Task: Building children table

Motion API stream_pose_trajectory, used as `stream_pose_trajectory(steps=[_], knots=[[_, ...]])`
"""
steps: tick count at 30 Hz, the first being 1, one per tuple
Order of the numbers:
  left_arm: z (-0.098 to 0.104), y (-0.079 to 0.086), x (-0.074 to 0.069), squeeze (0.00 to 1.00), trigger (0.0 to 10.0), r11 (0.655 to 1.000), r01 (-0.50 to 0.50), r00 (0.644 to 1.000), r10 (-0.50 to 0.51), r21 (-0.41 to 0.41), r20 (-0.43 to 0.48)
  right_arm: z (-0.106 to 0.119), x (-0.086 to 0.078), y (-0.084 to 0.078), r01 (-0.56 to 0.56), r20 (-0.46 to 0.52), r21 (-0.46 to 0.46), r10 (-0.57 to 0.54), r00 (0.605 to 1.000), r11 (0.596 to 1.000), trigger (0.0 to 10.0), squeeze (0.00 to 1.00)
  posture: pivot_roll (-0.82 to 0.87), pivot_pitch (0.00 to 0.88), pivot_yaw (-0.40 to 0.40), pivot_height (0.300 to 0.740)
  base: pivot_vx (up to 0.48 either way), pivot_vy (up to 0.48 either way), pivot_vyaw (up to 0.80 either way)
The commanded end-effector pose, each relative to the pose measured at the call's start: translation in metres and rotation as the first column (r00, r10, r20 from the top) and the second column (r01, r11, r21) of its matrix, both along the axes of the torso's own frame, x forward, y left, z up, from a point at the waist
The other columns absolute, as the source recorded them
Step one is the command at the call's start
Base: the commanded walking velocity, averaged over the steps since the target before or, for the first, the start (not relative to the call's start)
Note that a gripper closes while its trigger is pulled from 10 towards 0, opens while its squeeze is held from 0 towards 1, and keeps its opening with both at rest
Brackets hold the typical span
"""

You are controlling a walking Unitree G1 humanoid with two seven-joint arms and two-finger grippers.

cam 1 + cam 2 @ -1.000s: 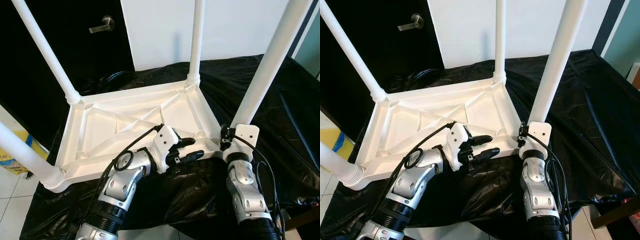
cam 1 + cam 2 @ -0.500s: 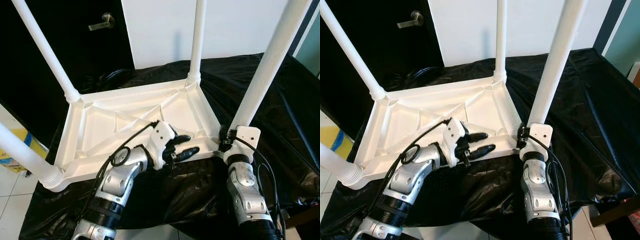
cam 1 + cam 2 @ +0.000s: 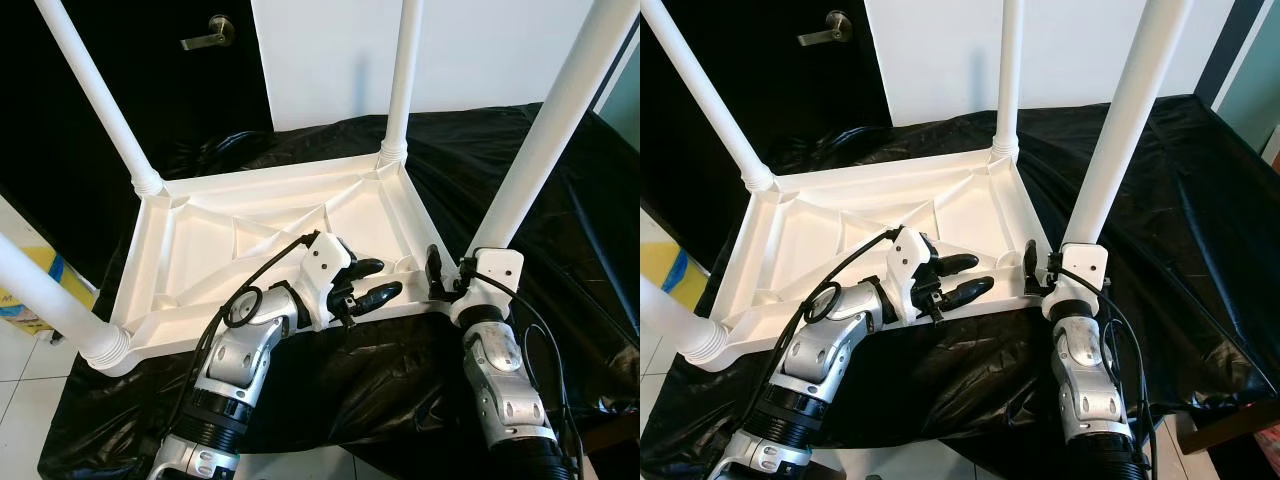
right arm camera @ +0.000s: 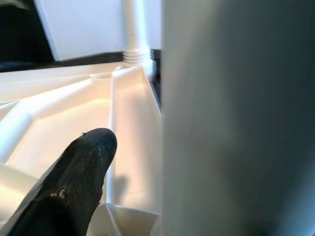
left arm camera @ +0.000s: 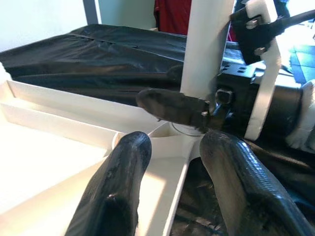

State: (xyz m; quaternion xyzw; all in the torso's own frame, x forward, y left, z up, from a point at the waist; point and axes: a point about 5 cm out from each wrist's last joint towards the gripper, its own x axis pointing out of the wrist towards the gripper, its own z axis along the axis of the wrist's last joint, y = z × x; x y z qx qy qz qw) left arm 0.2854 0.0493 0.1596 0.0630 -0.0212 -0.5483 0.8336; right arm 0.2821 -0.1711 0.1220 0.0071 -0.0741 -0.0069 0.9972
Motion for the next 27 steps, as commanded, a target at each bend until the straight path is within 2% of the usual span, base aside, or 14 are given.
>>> stream_pose_trajectory(steps=[1,2,4,6,11,12,13,16,17,18,19,21,22,27], knots=[[0.007,0.005,0.010,0.00,10.0,0.982,-0.190,0.980,0.190,-0.021,0.050,0.000,-0.002,0.002,-0.033,0.006,0.013,0.033,0.999,0.999,10.0,0.00,-0.11,0.016,0.033,0.740,0.000,0.000,0.00],[0.008,0.004,0.009,0.00,10.0,0.983,-0.183,0.981,0.184,-0.023,0.056,0.002,-0.003,-0.002,-0.081,0.007,0.002,0.081,0.997,0.997,10.0,0.00,-0.12,0.013,0.029,0.740,0.000,0.000,0.00],[0.008,0.004,0.009,0.00,10.0,0.983,-0.183,0.981,0.184,-0.023,0.056,0.002,-0.003,-0.002,-0.081,0.007,0.002,0.081,0.997,0.997,10.0,0.00,-0.12,0.013,0.029,0.740,0.000,0.000,0.00],[0.007,0.002,0.007,0.00,10.0,0.986,-0.163,0.984,0.164,-0.018,0.065,0.005,-0.002,-0.009,-0.184,0.010,-0.042,0.185,0.983,0.982,10.0,0.00,-0.14,0.010,0.047,0.740,0.000,0.000,0.00],[0.006,0.000,0.005,0.00,10.0,0.989,-0.144,0.987,0.145,-0.012,0.074,0.007,0.001,-0.011,-0.246,0.003,-0.074,0.247,0.969,0.966,10.0,0.00,-0.14,0.007,0.054,0.740,0.000,0.000,0.00],[0.003,-0.002,0.003,0.00,10.0,0.992,-0.126,0.989,0.126,-0.002,0.073,0.010,0.005,-0.012,-0.327,-0.010,-0.108,0.328,0.945,0.939,10.0,0.00,-0.15,0.005,0.064,0.740,0.000,0.000,0.00],[0.003,-0.002,0.003,0.00,10.0,0.992,-0.126,0.989,0.126,-0.002,0.073,0.010,0.005,-0.012,-0.327,-0.010,-0.108,0.328,0.945,0.939,10.0,0.00,-0.15,0.005,0.064,0.740,0.000,0.000,0.00],[0.002,-0.006,0.000,0.00,10.0,0.995,-0.103,0.992,0.102,0.003,0.073,0.014,0.013,-0.011,-0.441,-0.040,-0.147,0.440,0.897,0.886,10.0,0.00,-0.14,0.000,0.067,0.740,0.000,0.000,0.00],[0.002,-0.006,-0.001,0.00,10.0,0.995,-0.104,0.992,0.103,0.007,0.079,0.014,0.015,-0.011,-0.473,-0.060,-0.160,0.470,0.881,0.866,3.6,0.00,-0.14,0.000,0.060,0.740,0.000,0.000,0.00],[0.002,-0.006,-0.001,0.00,10.0,0.995,-0.104,0.992,0.103,0.007,0.079,0.014,0.015,-0.011,-0.473,-0.060,-0.160,0.470,0.881,0.866,3.6,0.00,-0.14,0.000,0.060,0.740,0.000,0.000,0.00],[0.002,-0.006,-0.001,0.00,10.0,0.994,-0.109,0.990,0.108,0.008,0.086,0.012,0.016,-0.012,-0.490,-0.078,-0.164,0.484,0.871,0.856,2.2,0.00,-0.13,0.000,0.059,0.740,0.000,0.000,0.00],[0.002,-0.006,-0.001,0.00,10.0,0.994,-0.109,0.990,0.108,0.008,0.086,0.012,0.016,-0.012,-0.490,-0.078,-0.164,0.484,0.871,0.856,2.2,0.00,-0.13,0.000,0.059,0.740,0.000,0.000,0.00],[0.003,-0.004,-0.001,0.00,10.0,0.992,-0.129,0.986,0.128,0.005,0.103,0.008,0.014,-0.017,-0.505,-0.110,-0.170,0.493,0.863,0.846,0.0,0.00,-0.12,0.000,0.049,0.740,0.000,0.000,0.00],[0.003,-0.003,0.000,0.00,10.0,0.991,-0.137,0.985,0.136,0.003,0.106,0.006,0.013,-0.019,-0.508,-0.118,-0.172,0.495,0.861,0.844,0.0,0.00,-0.12,0.000,0.049,0.740,0.000,0.000,0.00]])
